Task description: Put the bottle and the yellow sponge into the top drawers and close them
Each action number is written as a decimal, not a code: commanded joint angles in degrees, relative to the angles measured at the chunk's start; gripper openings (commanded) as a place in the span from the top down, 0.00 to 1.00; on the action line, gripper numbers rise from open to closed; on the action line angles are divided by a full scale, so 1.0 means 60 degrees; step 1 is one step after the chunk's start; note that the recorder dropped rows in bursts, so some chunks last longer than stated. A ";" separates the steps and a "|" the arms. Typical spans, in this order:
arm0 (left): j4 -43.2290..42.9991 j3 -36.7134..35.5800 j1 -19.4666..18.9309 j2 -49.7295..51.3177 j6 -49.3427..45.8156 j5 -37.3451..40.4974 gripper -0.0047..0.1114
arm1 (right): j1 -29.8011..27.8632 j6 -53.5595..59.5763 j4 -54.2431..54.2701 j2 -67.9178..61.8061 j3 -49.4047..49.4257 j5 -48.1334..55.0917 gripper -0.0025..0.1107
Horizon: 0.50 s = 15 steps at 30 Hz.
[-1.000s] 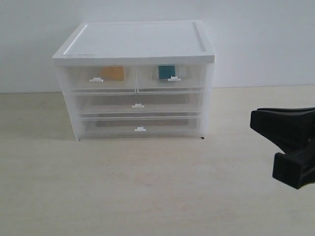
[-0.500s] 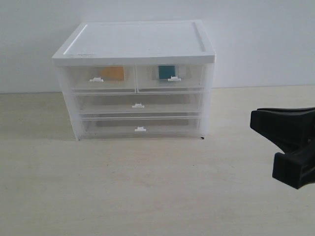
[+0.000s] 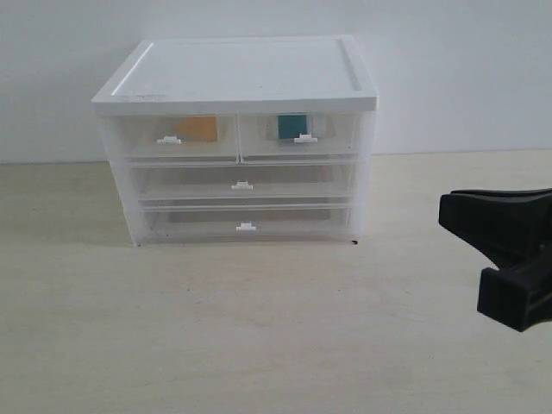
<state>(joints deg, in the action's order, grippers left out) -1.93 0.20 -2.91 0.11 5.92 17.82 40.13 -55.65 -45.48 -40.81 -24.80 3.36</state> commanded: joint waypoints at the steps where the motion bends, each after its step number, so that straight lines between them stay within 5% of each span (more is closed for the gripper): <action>1: -0.0066 -0.0033 0.0023 -0.0018 0.0086 -0.0004 0.93 | -0.0128 0.0205 0.0125 0.0736 0.0167 0.1046 0.98; 8: -0.0066 -0.0033 0.0023 -0.0018 0.0086 -0.0004 0.93 | -0.3089 0.0061 0.0526 0.5633 0.2828 0.0389 0.98; 15: -0.0066 -0.0033 0.0023 -0.0018 0.0090 -0.0009 0.93 | -0.3260 0.0053 0.0526 0.6802 0.3565 0.0156 0.98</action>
<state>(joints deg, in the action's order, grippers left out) -1.93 0.20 -2.91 0.11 5.92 17.94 20.70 -55.41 -42.26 -0.56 -3.90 5.63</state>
